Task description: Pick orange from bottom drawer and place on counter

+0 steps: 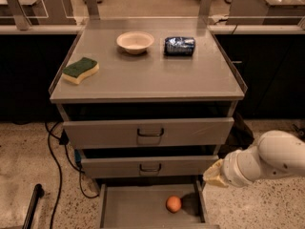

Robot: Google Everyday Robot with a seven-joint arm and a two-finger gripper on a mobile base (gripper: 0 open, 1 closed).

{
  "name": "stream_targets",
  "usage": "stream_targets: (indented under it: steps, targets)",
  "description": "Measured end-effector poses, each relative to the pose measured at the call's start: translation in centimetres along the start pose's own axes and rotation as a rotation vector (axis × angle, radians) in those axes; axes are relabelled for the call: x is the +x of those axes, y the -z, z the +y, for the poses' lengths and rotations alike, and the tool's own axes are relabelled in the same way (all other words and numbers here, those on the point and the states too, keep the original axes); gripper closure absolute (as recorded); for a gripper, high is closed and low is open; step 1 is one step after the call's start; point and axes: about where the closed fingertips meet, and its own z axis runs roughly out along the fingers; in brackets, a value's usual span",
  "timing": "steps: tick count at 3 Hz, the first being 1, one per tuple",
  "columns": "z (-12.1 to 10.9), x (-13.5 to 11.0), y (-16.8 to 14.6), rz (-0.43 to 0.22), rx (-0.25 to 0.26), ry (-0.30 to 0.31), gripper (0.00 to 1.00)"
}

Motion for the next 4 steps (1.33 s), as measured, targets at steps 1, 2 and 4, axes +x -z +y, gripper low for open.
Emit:
stream_targets:
  steps: [1,2,4]
  targets:
    - [2.0,6.9,-10.1,-0.010,-0.126,-0.072,1.00]
    - [2.1,7.0,-10.3,-0.002,-0.121,-0.066,1.00]
    - [0.2,10.6,-17.8,-0.016,-0.060,0.005,1.00]
